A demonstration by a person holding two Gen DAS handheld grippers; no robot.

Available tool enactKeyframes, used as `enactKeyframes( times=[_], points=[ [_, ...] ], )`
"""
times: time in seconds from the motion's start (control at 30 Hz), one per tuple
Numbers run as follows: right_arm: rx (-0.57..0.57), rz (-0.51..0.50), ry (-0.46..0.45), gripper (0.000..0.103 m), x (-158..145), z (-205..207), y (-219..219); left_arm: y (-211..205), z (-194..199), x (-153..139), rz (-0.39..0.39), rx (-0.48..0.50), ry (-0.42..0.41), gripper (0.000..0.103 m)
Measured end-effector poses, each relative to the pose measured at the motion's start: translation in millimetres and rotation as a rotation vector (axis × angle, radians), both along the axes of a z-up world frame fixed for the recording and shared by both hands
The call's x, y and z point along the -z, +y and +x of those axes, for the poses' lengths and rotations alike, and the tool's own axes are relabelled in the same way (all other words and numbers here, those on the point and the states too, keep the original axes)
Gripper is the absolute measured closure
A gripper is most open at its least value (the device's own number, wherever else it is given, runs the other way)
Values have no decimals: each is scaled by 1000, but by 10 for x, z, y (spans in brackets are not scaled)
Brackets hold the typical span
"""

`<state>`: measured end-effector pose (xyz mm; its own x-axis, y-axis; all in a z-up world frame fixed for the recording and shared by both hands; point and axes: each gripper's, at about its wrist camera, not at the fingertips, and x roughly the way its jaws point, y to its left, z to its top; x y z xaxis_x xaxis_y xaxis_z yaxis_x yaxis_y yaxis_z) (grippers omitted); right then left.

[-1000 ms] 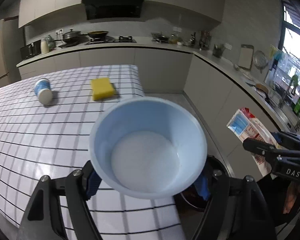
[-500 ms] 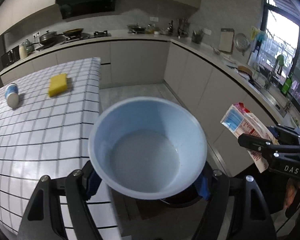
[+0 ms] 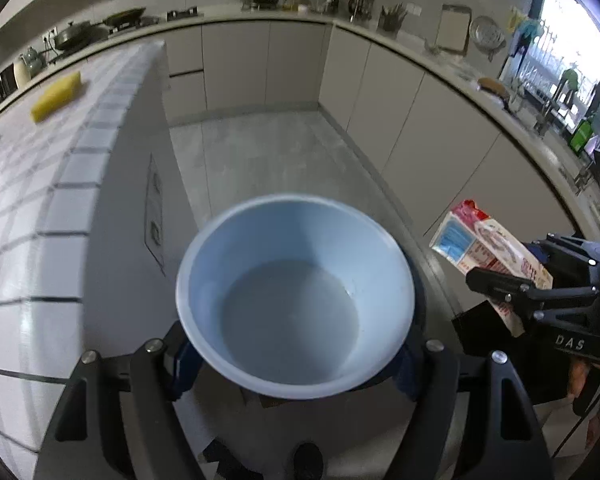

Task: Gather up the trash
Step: 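Carry the blue bowl and milk carton from the island toward the black bin, then open both tools over the bin, dropping the bowl and carton inside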

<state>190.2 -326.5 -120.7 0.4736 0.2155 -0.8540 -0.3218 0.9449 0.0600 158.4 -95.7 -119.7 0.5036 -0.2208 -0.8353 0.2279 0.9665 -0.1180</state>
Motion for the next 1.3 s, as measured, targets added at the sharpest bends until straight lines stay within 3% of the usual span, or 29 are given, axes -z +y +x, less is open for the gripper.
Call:
enactKeyframes(
  times=[0.2,0.3,0.33,0.37,0.4,0.43,0.47,0.53,0.67,0.77,0.93,1.1,1.3],
  points=[
    [-58,-23,65,51,435,166,5,-145,140,334,-18,3,88,26],
    [-137,-81,83,51,668,307,59,-225,256,453,-62,27,123,25],
    [-175,-104,81,51,735,350,93,-258,315,516,-92,43,138,24],
    [-218,-130,69,50,795,379,128,-264,383,589,-106,43,166,12],
    [-276,-158,47,29,883,403,161,-248,434,670,-106,22,194,0],
    [-310,-211,23,11,958,421,191,-211,480,745,-97,-8,213,0],
    [-337,-278,-6,0,1025,418,204,-188,510,789,-88,-21,225,0],
    [-373,-330,-24,0,1091,404,165,-153,515,825,-54,-46,232,0],
    [-310,-328,-35,0,1057,365,-14,-180,377,758,-9,-66,200,0],
    [-193,-284,-11,0,1054,392,-188,-264,277,736,23,-72,178,0],
    [-54,-234,20,0,1066,478,-329,-246,318,724,27,-69,181,0],
    [-1,-203,21,0,998,432,-309,-237,299,704,35,-50,169,0],
    [67,-186,-4,0,809,327,-391,-265,226,474,12,-38,117,0]
  ],
)
